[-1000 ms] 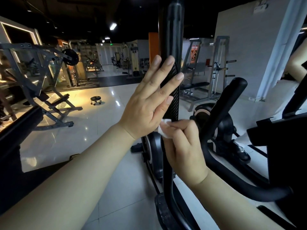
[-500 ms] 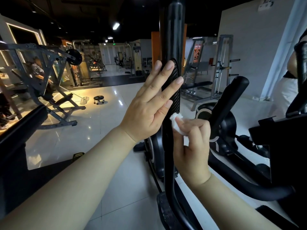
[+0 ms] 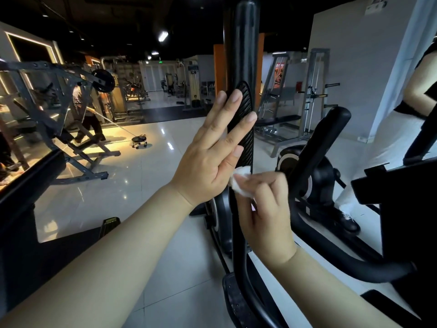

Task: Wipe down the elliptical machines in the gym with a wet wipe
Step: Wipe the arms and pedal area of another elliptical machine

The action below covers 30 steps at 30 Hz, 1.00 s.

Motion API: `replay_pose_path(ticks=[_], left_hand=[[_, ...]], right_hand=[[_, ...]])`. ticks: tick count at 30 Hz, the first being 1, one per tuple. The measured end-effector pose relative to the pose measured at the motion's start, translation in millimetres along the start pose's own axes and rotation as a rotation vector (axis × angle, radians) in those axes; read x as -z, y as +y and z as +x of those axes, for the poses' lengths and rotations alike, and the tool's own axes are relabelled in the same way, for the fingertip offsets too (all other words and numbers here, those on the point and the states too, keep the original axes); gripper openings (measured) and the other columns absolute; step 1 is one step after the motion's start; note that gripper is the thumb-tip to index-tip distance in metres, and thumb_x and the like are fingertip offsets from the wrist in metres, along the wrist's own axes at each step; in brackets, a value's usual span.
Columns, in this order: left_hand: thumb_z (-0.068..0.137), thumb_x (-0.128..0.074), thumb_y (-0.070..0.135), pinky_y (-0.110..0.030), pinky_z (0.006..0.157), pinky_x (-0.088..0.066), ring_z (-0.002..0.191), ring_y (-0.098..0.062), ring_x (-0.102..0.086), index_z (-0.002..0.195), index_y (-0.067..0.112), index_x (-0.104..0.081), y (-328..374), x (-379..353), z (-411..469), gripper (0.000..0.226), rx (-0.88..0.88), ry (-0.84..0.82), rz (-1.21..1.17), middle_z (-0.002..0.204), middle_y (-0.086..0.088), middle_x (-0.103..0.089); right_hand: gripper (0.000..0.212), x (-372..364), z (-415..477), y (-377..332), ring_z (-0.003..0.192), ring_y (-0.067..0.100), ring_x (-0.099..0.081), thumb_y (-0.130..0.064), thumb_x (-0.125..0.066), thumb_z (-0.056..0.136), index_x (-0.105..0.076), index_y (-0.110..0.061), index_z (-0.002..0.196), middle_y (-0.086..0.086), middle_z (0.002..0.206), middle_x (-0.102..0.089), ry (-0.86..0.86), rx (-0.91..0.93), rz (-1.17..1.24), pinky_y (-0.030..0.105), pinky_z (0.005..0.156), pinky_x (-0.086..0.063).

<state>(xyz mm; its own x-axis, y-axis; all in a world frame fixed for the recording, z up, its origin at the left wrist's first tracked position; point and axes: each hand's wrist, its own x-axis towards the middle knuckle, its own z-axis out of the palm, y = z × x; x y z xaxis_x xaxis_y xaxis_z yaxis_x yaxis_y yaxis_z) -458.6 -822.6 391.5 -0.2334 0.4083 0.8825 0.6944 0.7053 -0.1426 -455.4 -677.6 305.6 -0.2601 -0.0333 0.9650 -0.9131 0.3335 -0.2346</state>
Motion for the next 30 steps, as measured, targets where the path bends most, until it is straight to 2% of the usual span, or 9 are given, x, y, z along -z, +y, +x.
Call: replay_pose_path(ticks=[2,5,8,13,18,20,24,26,30], left_hand=[[0.100,-0.046,-0.007,-0.049,0.126,-0.013,0.149,-0.042,-0.012,0.140,-0.017,-0.042,2.6,-1.3,-0.5,0.042,0.028,0.006,-0.018,0.154,-0.029,-0.020],[0.099,-0.045,-0.012,-0.049,0.126,-0.013,0.150,-0.041,-0.014,0.141,-0.017,-0.041,6.6,-3.4,-0.2,0.043,0.072,0.026,-0.045,0.154,-0.036,-0.025],[0.098,-0.043,-0.013,-0.049,0.126,-0.014,0.149,-0.043,-0.014,0.140,-0.018,-0.040,8.3,-5.7,-0.5,0.043,0.077,0.044,-0.062,0.154,-0.031,-0.023],[0.098,-0.044,-0.012,-0.050,0.126,-0.013,0.149,-0.045,-0.014,0.140,-0.018,-0.042,7.1,-3.5,-0.1,0.043,0.068,0.023,-0.063,0.154,-0.037,-0.025],[0.098,-0.045,-0.011,-0.050,0.126,-0.013,0.149,-0.049,-0.014,0.142,-0.017,-0.039,9.1,-4.2,-2.9,0.045,0.060,0.007,-0.039,0.155,-0.030,-0.022],[0.098,-0.045,-0.009,-0.051,0.126,-0.013,0.150,-0.050,-0.014,0.142,-0.017,-0.038,10.7,-6.9,-6.5,0.046,0.059,0.013,-0.039,0.155,-0.026,-0.020],[0.099,-0.045,-0.006,-0.050,0.126,-0.013,0.147,-0.058,-0.017,0.142,-0.018,-0.037,14.3,-10.1,-12.1,0.046,0.075,0.014,-0.049,0.156,-0.028,-0.018],[0.099,-0.045,-0.006,-0.051,0.126,-0.014,0.147,-0.058,-0.018,0.142,-0.017,-0.036,15.0,-10.0,-14.2,0.046,0.073,0.011,-0.051,0.155,-0.030,-0.019],[0.098,-0.045,-0.009,-0.051,0.126,-0.014,0.147,-0.058,-0.018,0.143,-0.017,-0.033,14.3,-9.6,-16.1,0.047,0.073,0.001,-0.056,0.155,-0.029,-0.018]], right_hand=[[0.022,4.2,4.7,1.0,0.098,0.013,-0.052,0.004,-0.063,0.093,-0.067,-0.003,0.114,0.009,0.103,-0.054,-0.033,0.016,-0.006,0.018,0.088,-0.044],[0.015,10.6,32.7,-4.1,0.099,0.007,-0.047,0.006,-0.065,0.092,-0.066,0.003,0.107,0.009,0.100,-0.058,0.078,-0.066,-0.002,0.012,0.090,-0.037],[0.014,9.8,39.0,-5.1,0.102,0.009,-0.051,0.009,-0.065,0.091,-0.067,0.007,0.104,0.015,0.101,-0.059,0.112,-0.046,0.009,0.013,0.093,-0.039],[0.018,8.7,-4.1,11.5,0.106,0.022,-0.060,0.002,-0.068,0.093,-0.072,0.004,0.111,0.010,0.114,-0.057,-0.089,0.133,-0.024,0.034,0.093,-0.052],[0.019,15.4,16.4,13.7,0.103,0.018,-0.057,0.008,-0.067,0.091,-0.070,0.004,0.110,0.011,0.107,-0.057,-0.014,0.000,0.046,0.046,0.076,-0.056],[0.018,13.5,12.6,10.6,0.103,0.018,-0.057,0.007,-0.065,0.092,-0.070,0.005,0.110,0.011,0.107,-0.057,-0.023,0.001,0.037,0.043,0.080,-0.056],[0.022,12.1,-22.8,10.9,0.106,0.020,-0.058,-0.006,-0.054,0.101,-0.072,0.004,0.111,0.008,0.116,-0.056,-0.207,0.106,-0.022,0.024,0.098,-0.047],[0.019,14.9,-24.2,14.6,0.104,0.021,-0.059,-0.002,-0.057,0.099,-0.071,0.003,0.110,0.006,0.116,-0.056,-0.224,0.105,-0.011,0.020,0.100,-0.044],[0.013,16.3,4.2,14.3,0.101,0.022,-0.058,0.002,-0.065,0.095,-0.068,0.006,0.107,0.011,0.107,-0.057,-0.063,-0.007,0.009,0.040,0.084,-0.053]])
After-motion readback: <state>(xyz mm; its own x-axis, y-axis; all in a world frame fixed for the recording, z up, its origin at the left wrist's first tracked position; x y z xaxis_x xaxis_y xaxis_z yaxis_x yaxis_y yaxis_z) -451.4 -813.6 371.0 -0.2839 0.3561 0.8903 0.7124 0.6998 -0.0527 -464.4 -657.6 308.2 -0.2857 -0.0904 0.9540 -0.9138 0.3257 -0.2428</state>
